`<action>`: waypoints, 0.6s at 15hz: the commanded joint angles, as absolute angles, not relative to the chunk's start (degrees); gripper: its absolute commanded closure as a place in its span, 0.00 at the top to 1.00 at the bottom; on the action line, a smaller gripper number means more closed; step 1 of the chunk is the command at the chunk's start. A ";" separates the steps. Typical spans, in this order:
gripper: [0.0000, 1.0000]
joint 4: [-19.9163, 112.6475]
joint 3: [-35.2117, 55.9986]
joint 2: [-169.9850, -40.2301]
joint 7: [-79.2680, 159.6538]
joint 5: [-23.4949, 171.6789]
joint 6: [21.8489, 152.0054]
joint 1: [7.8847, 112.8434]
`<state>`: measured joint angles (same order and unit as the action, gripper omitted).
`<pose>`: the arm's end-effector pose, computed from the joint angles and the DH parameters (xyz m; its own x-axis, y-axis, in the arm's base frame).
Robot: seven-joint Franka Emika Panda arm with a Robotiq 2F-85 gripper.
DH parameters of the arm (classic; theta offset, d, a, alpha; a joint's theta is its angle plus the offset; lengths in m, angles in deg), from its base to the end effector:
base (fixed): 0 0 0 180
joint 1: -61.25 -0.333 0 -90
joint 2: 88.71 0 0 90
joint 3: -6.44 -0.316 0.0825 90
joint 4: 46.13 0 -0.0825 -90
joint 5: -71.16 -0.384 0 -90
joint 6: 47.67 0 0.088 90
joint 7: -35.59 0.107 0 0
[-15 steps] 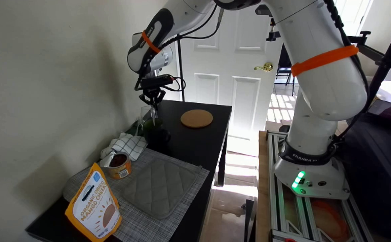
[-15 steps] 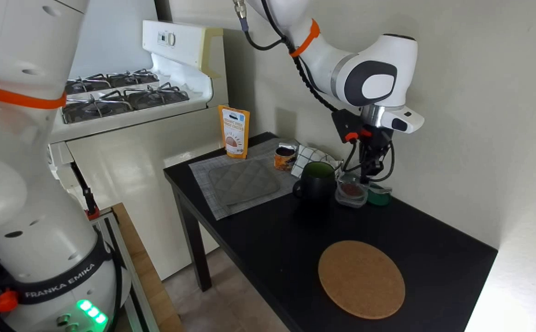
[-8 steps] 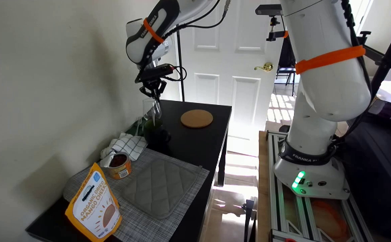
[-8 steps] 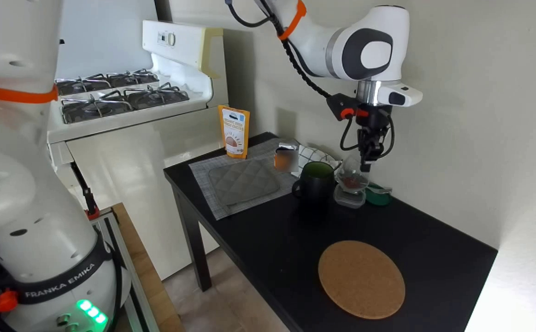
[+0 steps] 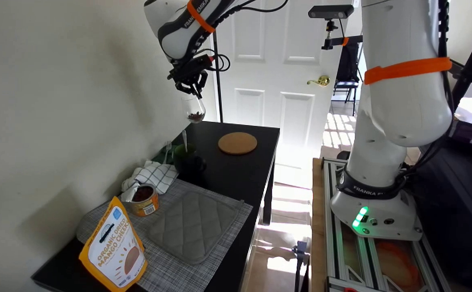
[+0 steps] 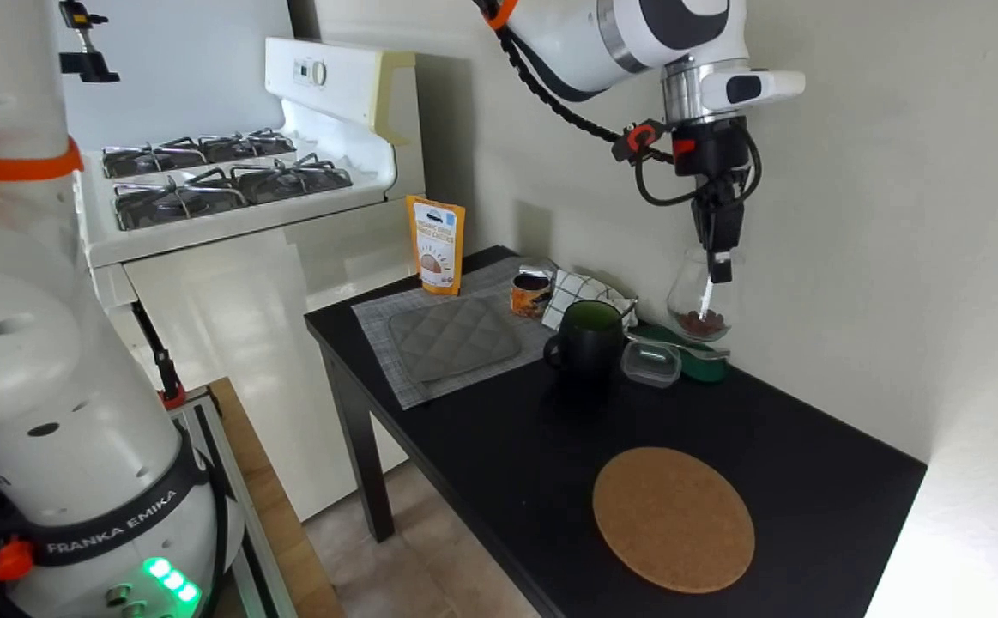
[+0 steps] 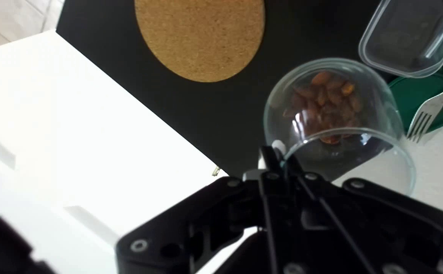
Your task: Move the glass cup the left and put it on the pot holder
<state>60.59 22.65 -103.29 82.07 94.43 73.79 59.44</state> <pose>0.5986 -0.1624 0.3926 0.6743 -0.6889 0.2660 -0.7368 -0.6031 0.3055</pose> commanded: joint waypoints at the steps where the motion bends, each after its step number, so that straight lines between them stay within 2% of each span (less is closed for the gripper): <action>1: 0.01 59.79 19.20 -98.88 79.74 93.72 66.11 60.28; 9: 0.01 53.63 10.09 -100.43 58.98 84.46 61.82 59.64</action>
